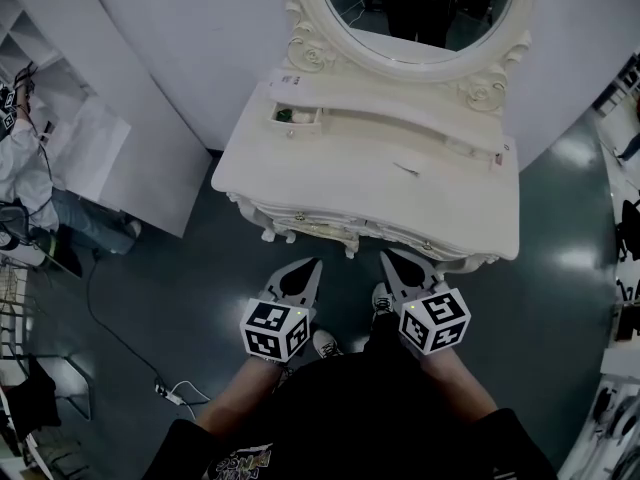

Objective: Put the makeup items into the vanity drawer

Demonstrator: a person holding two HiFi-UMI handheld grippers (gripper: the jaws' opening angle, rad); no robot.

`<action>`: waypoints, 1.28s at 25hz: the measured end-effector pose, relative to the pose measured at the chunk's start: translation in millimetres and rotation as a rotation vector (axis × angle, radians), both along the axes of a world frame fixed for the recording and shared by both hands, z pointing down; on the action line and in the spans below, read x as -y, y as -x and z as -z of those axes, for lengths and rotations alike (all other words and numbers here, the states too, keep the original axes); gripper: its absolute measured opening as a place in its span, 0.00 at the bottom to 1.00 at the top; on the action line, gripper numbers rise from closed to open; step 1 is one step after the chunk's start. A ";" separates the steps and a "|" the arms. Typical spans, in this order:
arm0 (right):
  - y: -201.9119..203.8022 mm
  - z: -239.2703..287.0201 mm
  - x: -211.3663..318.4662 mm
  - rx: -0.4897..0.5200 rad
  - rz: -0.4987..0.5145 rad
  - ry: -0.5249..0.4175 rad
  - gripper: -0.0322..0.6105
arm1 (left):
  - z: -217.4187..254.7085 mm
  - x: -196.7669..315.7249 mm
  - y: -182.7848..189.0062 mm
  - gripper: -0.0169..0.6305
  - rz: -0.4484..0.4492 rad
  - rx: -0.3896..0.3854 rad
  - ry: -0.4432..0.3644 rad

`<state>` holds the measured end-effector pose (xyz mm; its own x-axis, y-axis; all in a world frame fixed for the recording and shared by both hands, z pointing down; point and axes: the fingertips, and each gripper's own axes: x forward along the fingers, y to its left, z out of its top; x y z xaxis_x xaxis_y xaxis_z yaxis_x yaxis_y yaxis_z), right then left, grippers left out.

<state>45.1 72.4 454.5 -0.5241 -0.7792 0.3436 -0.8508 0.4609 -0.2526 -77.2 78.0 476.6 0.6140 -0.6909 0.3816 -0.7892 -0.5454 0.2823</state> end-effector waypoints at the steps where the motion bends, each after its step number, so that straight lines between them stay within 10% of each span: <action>1: -4.0 0.1 3.2 0.000 -0.002 0.000 0.09 | 0.9 3.4 -2.9 0.04 0.000 -0.001 -0.002; 32: -78.3 -18.8 112.0 -0.015 0.073 0.038 0.09 | -13.6 97.3 -63.5 0.04 0.106 0.007 0.031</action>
<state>123.4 -39.6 473.3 -0.5740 -0.7251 0.3805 -0.8188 0.5123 -0.2590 -13.7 -19.3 490.3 0.5358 -0.7395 0.4075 -0.8437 -0.4502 0.2923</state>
